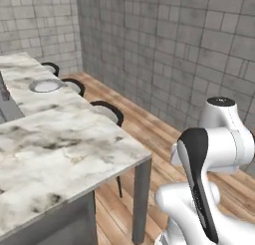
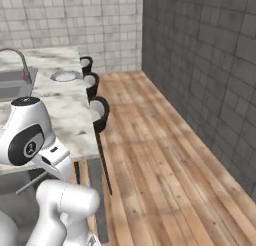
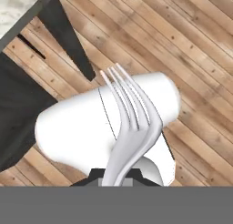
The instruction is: Take the fork and place it on the left side of the plate. Then take the spoon and place it on the right side of the plate. Make sure they're directly next to the plate.
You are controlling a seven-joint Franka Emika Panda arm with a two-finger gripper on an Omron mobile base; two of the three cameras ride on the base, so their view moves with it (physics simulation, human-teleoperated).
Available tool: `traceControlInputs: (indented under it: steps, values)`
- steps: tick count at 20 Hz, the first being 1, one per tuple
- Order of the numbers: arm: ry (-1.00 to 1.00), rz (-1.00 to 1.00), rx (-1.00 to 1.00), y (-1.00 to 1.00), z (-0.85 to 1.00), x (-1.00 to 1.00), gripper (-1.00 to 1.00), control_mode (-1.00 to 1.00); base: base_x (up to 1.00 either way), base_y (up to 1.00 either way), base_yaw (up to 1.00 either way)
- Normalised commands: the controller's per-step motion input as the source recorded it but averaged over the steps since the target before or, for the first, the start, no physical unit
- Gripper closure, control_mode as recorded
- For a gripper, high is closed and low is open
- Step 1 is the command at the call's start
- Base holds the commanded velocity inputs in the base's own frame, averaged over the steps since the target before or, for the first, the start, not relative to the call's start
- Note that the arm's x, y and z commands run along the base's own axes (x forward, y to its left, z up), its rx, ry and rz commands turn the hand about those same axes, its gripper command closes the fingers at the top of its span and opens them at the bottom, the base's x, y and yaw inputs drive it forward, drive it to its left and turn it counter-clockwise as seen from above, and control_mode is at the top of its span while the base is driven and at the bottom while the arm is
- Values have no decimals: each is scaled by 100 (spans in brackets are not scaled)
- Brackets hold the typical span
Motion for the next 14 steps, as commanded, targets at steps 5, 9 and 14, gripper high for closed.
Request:
traceControlInputs:
  steps: [5,9,14]
  values:
    - [0,0,0,0,0,0,100,100,74,-99,9]
    - [0,0,0,0,0,0,100,100,73,-99,17]
    - [0,0,0,0,0,0,100,100,88,-90,32]
